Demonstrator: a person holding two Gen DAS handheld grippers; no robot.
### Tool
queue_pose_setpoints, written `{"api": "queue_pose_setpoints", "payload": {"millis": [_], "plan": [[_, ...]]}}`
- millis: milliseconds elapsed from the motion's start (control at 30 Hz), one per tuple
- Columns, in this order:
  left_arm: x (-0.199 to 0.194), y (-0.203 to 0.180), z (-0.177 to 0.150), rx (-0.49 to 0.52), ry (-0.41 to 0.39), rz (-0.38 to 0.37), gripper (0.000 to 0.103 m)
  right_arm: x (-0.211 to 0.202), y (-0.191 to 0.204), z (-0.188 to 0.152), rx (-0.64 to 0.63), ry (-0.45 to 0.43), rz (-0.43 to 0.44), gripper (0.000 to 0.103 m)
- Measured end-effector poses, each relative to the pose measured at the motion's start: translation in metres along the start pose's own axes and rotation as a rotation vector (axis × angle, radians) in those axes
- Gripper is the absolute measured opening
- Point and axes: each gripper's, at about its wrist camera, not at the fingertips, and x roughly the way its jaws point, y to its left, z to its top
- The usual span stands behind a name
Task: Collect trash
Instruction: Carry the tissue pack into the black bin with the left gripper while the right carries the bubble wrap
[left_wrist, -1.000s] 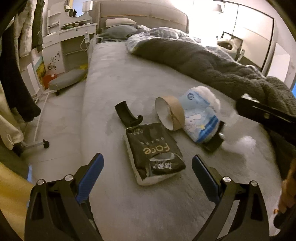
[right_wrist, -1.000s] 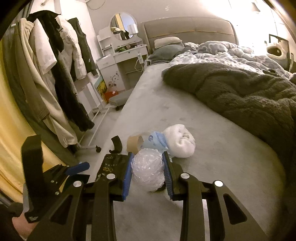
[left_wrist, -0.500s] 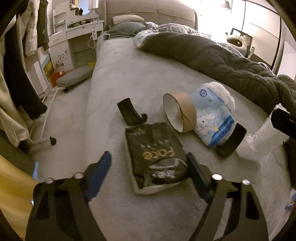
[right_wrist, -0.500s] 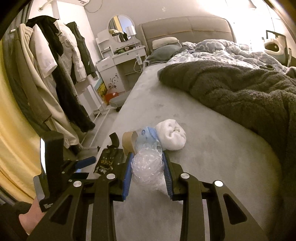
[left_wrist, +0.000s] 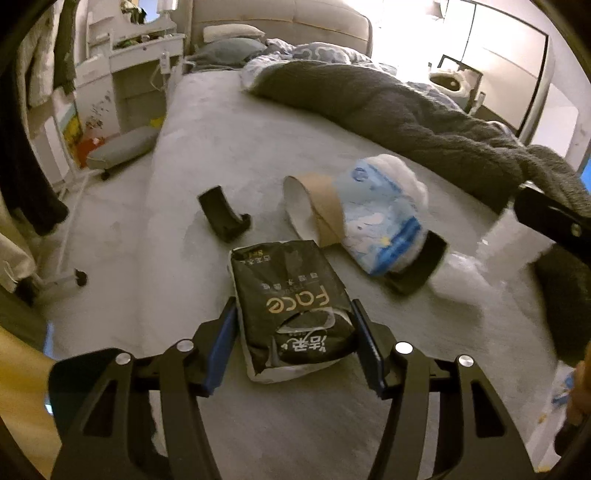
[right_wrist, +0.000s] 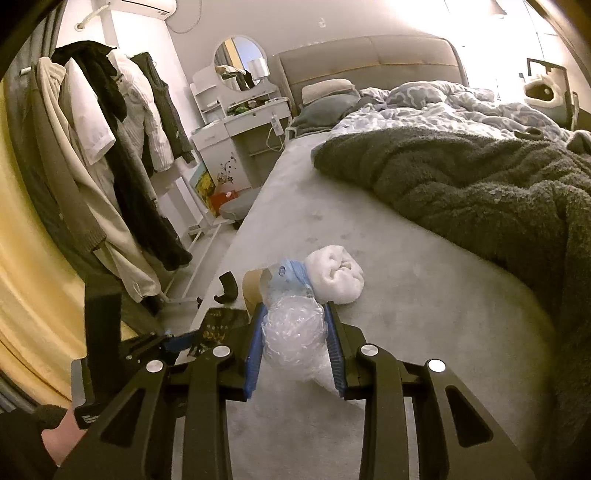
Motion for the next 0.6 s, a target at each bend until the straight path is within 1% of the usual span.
{"api": "queue_pose_setpoints", "payload": {"millis": [67,233,367,600], "plan": [[-0.003,-0.005,-0.003,0.019,0.013,-0.036,0.062,-0.001,-0.002,0.001,0.002,-0.003,0.000,0.032],[-0.014,-0.013,-0.009,0.069,0.016,-0.089,0.062,0.001,-0.001,0.003,0.013,-0.006,-0.002,0.032],[-0.023,-0.014,-0.012,0.116,-0.001,-0.095,0.062,0.007,0.006,0.006,0.008,-0.003,0.000,0.032],[-0.035,0.007,-0.009,0.097,-0.011,-0.111,0.062,0.027,0.032,0.013,-0.028,0.017,0.018,0.032]]}}
